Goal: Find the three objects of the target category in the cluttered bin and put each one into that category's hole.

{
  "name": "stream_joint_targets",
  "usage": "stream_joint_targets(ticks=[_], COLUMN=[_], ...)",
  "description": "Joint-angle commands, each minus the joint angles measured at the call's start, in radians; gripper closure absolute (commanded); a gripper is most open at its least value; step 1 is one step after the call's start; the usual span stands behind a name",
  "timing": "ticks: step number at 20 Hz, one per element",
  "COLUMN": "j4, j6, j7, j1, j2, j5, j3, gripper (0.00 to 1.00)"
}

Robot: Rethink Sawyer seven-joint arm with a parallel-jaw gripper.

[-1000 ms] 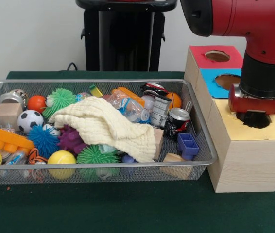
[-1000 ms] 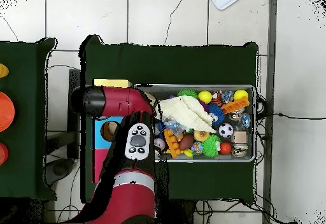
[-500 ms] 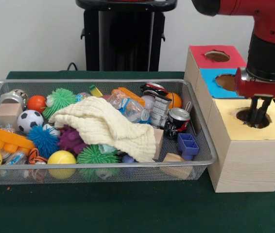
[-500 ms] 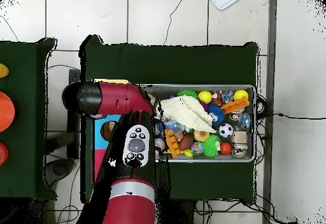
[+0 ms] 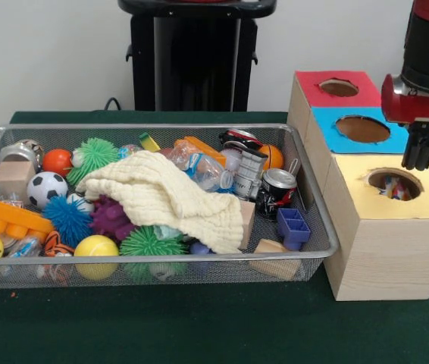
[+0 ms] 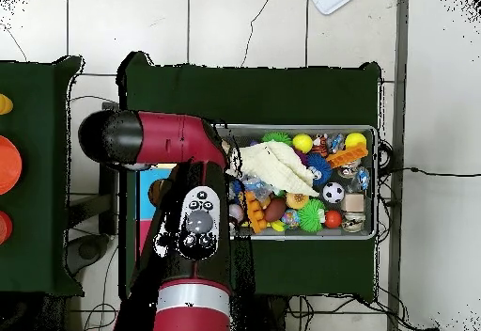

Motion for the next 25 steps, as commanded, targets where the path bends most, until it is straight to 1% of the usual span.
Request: stream_joint_targets(ticks=[1,4,5,7,8,10,11,12,14,15,16,19,23,25], j4=[0.04,0.044,0.051,0.054,0.06,0.068,0.056,0.061,0.068,0.068,0.076,0.096,0.101,0.101], j6=[0.018,0.029,0.006,0.005,-0.041,-0.088,-0.124,-0.16,-0.175,-0.162,-0.169,-0.162,-0.175,-0.16], j7=[0.112,0.063,0.055,0.02,0.014,0.0,-0.001,0.001,-0.008,-0.032,-0.037,-0.09,-0.084,-0.081], j1=[-0.049,-0.06,-0.063,-0.076,-0.077,-0.085,-0.083,-0.089,-0.095,-0.107,-0.118,-0.161,-0.196,-0.203], j2=[0.002,-0.005,-0.011,-0.018,-0.021,-0.027,-0.03,-0.037,-0.055,-0.061,-0.071,-0.095,-0.109,-0.114], j5=[-0.027,-0.064,-0.076,-0.107,-0.131,-0.172,-0.202,-0.218,-0.256,-0.271,-0.277,-0.302,-0.318,-0.326], j3=[0.024,0.013,0.006,0.001,-0.009,-0.022,-0.037,-0.037,-0.053,-0.046,-0.038,0.01,0.042,0.047], gripper=[1.0,1.0,1.0,1.0,1.0,1.0,1.0,1.0,1.0,1.0,1.0,1.0,1.0,1.0])
